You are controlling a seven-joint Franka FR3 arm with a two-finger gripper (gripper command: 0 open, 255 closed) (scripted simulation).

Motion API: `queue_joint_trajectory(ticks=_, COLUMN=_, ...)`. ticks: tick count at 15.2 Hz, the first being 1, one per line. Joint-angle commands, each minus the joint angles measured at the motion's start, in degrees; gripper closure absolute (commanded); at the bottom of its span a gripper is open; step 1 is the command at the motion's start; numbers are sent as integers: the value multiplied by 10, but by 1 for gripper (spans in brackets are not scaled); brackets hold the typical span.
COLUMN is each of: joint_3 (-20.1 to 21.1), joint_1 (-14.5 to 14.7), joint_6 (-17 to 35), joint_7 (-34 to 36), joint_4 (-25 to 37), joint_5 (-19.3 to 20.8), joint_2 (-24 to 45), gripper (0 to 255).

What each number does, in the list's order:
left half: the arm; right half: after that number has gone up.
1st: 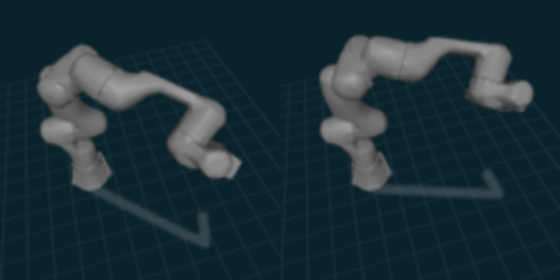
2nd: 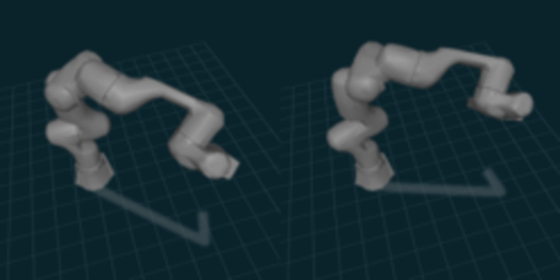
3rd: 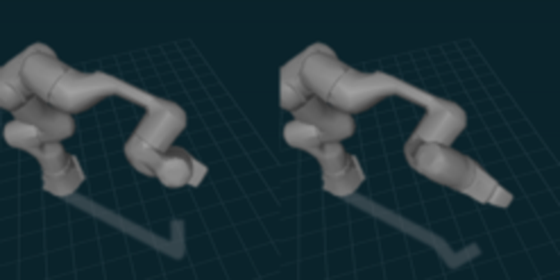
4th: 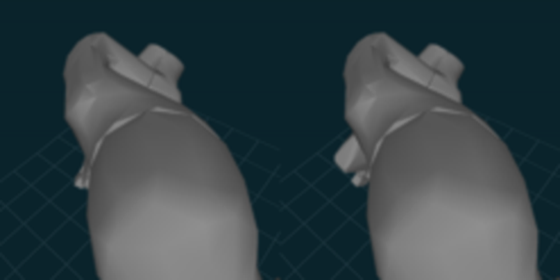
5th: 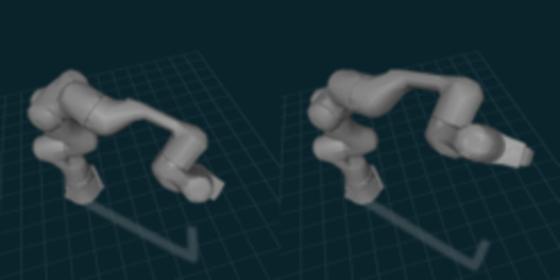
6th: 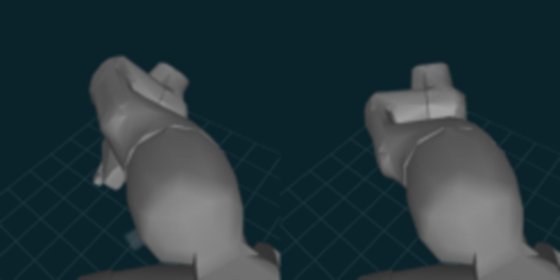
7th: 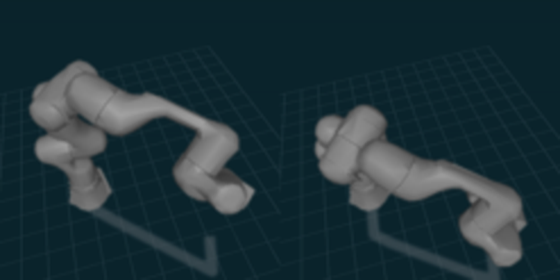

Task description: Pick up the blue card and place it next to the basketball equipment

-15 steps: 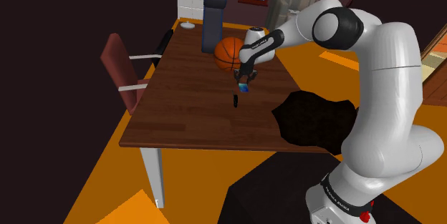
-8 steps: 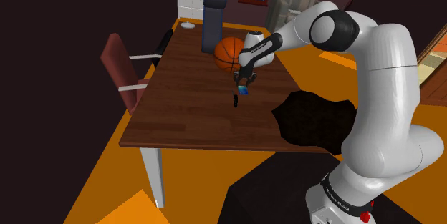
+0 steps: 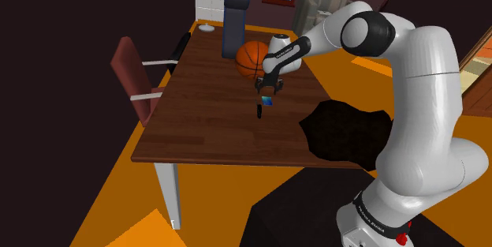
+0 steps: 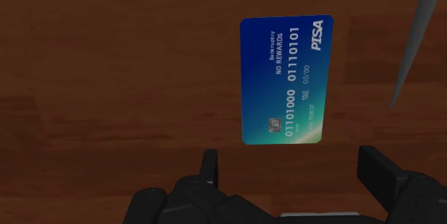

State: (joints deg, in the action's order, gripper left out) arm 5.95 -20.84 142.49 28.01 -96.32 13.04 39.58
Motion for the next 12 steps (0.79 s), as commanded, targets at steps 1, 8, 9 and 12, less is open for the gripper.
queue_joint_trajectory(ticks=1, joint_3=0, joint_1=0, joint_6=0, joint_7=0, joint_4=0, joint_5=0, joint_2=0, gripper=0)
queue_joint_trajectory(ticks=8, joint_3=9, joint_1=-3, joint_6=-40, joint_7=-5, joint_4=-18, joint_5=-9, joint_2=-58, gripper=0)
queue_joint_trajectory(ticks=9, joint_3=9, joint_1=-3, joint_6=-40, joint_7=-5, joint_4=-18, joint_5=-9, joint_2=-58, gripper=0)
queue_joint_trajectory(ticks=12, joint_3=9, joint_1=-3, joint_6=-40, joint_7=-5, joint_4=-18, joint_5=-9, joint_2=-58, gripper=0)
